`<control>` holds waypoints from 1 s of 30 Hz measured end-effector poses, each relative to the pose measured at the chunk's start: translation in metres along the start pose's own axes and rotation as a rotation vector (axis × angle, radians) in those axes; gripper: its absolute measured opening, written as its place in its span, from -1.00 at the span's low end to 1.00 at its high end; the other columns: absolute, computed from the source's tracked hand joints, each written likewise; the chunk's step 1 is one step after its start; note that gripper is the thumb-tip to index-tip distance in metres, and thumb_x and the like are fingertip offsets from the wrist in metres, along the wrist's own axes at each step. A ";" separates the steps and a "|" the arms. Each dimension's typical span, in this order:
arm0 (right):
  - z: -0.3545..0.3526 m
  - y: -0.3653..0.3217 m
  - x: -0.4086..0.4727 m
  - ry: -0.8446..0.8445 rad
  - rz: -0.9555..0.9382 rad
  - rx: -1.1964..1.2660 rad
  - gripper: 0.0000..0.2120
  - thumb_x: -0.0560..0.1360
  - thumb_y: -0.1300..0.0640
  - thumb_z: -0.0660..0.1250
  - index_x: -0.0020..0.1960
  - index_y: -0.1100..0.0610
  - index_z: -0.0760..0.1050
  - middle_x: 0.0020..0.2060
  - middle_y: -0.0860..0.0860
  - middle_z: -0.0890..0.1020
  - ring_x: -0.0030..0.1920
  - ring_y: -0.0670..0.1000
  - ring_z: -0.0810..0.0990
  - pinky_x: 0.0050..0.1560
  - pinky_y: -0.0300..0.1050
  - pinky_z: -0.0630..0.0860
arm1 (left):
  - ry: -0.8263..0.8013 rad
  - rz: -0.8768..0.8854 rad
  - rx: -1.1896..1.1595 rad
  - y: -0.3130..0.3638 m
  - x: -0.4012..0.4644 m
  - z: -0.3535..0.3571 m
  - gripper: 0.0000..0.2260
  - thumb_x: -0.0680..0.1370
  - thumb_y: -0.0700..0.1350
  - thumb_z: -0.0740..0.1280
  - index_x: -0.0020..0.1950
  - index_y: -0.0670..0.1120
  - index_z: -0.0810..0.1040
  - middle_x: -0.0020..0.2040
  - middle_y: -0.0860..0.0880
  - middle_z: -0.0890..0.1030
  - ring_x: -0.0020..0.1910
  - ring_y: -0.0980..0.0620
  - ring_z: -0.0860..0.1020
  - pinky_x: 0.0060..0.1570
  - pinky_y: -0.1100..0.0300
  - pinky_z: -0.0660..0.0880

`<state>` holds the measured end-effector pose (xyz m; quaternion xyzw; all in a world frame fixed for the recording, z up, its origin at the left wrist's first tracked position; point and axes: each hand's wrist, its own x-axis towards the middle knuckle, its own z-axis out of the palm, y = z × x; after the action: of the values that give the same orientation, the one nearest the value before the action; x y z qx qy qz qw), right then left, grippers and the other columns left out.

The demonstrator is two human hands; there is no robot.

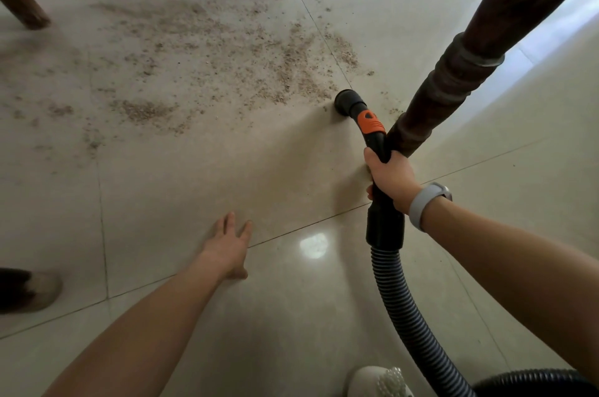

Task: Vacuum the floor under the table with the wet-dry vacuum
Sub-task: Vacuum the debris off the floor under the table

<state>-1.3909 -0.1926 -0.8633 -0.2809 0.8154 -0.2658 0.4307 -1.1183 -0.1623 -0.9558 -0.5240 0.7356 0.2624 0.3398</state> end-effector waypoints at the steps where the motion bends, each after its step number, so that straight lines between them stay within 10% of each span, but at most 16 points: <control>1: 0.000 0.000 0.002 0.012 0.012 0.016 -0.74 0.54 -0.05 0.23 0.05 0.15 0.39 -0.31 0.07 0.49 -0.45 0.05 0.51 -0.35 -0.10 0.55 | -0.001 -0.001 -0.005 0.000 -0.001 0.001 -0.07 0.49 0.07 0.38 0.54 -0.10 -0.26 0.50 -0.29 -0.30 0.50 -0.26 -0.22 0.49 0.00 -0.03; 30: -0.008 0.015 -0.004 -0.316 0.119 0.320 -0.78 0.55 -0.02 0.28 -0.08 0.14 0.41 -0.46 0.02 0.49 -0.54 -0.02 0.44 -0.48 -0.18 0.47 | 0.072 -0.023 -0.099 -0.005 -0.010 0.015 -0.07 0.47 0.09 0.39 0.53 0.06 -0.26 0.51 -0.10 -0.38 0.50 -0.17 -0.30 0.42 -0.25 0.03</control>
<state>-1.3993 -0.1776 -0.8666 -0.1987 0.7003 -0.3186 0.6071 -1.1082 -0.1464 -0.9573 -0.5579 0.7273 0.2754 0.2896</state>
